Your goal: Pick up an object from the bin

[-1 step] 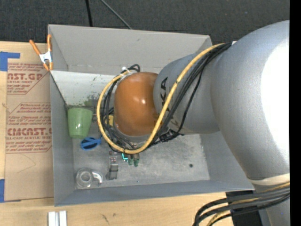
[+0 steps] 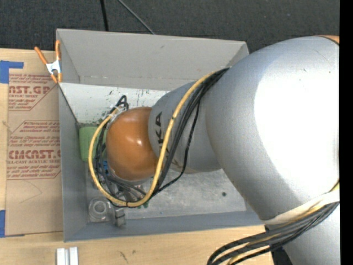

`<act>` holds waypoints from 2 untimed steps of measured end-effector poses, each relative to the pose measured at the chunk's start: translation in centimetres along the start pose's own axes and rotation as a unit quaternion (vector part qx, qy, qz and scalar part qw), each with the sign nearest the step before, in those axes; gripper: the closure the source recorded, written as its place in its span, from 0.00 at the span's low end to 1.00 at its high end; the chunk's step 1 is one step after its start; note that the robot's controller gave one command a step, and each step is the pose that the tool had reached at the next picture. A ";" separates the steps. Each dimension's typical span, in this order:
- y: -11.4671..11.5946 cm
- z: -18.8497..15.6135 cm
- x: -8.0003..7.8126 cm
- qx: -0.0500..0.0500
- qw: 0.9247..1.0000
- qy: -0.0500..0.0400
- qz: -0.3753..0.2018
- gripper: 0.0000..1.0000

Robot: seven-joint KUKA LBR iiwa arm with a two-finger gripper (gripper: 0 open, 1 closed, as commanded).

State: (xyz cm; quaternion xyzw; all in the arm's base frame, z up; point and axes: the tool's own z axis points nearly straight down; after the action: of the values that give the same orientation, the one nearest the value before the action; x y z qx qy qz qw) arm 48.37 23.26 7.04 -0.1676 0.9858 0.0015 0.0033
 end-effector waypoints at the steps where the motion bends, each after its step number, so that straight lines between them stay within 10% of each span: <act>1: -0.2 -0.2 0.0 0.001 1.000 0.000 0.002 1.00; 2: 0.2 -4.4 -1.5 0.001 0.986 0.002 0.170 1.00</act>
Offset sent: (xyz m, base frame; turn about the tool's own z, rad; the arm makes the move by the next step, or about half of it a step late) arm 0.0000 0.0000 0.0000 0.0000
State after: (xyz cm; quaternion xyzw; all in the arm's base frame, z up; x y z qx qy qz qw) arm 49.65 23.96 11.44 0.0020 1.0000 0.0007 0.0014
